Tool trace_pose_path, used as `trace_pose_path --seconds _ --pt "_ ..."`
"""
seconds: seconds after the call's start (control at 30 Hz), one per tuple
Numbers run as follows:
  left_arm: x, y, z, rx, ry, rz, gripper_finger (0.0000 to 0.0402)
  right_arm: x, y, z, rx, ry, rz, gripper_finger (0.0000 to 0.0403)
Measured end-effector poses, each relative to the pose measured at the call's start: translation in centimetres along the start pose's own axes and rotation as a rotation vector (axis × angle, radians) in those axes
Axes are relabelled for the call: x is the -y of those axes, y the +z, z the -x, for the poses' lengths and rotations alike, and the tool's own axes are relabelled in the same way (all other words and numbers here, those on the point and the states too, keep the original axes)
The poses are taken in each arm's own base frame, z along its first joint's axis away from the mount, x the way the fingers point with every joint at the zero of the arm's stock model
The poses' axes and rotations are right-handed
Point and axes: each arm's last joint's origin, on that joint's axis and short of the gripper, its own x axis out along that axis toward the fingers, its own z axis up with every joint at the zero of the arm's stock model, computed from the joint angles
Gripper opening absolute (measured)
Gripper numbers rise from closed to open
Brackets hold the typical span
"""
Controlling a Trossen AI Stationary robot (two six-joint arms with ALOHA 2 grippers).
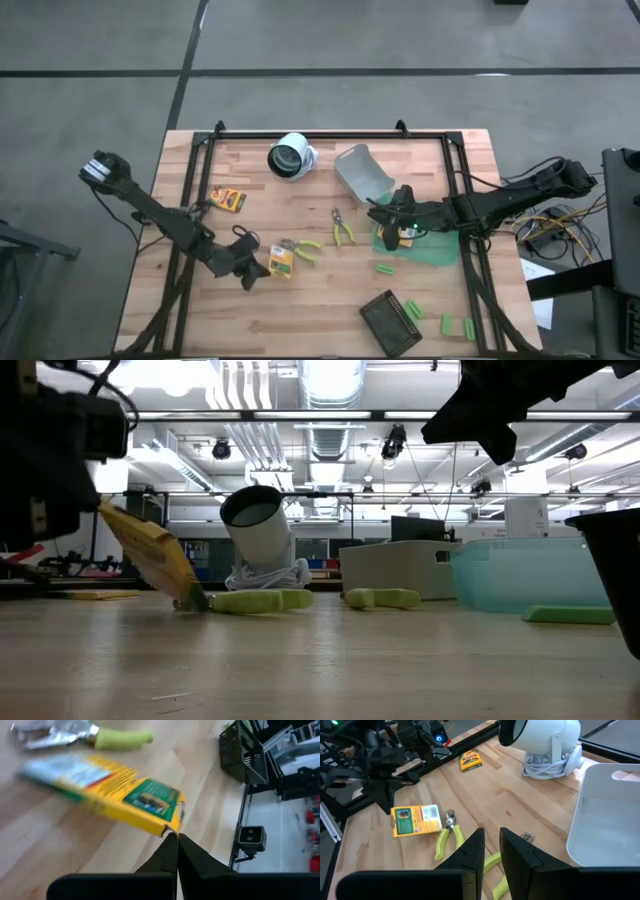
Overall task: Pick & Place School Supplies
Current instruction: Put the yellow crayon box into the green bin
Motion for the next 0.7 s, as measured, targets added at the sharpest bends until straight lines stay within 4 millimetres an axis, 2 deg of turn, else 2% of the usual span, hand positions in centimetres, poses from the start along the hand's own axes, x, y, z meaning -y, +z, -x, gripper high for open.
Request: trace_pose_path --seconds 0.2,0.43,0.7 --pt "2.3 1.0 0.6 0.033 0.02 -0.14 0.0 0.0 0.0 0.0 0.0 0.0 0.0 0.0057" --pt "5.4 2.5 1.6 0.166 0.015 -0.317 0.0 0.0 0.0 0.0 0.0 0.0 0.0 0.0057" --pt "7.0 4.8 2.1 0.244 0.011 -0.387 0.0 0.0 0.0 0.0 0.0 0.0 0.0 0.0057"
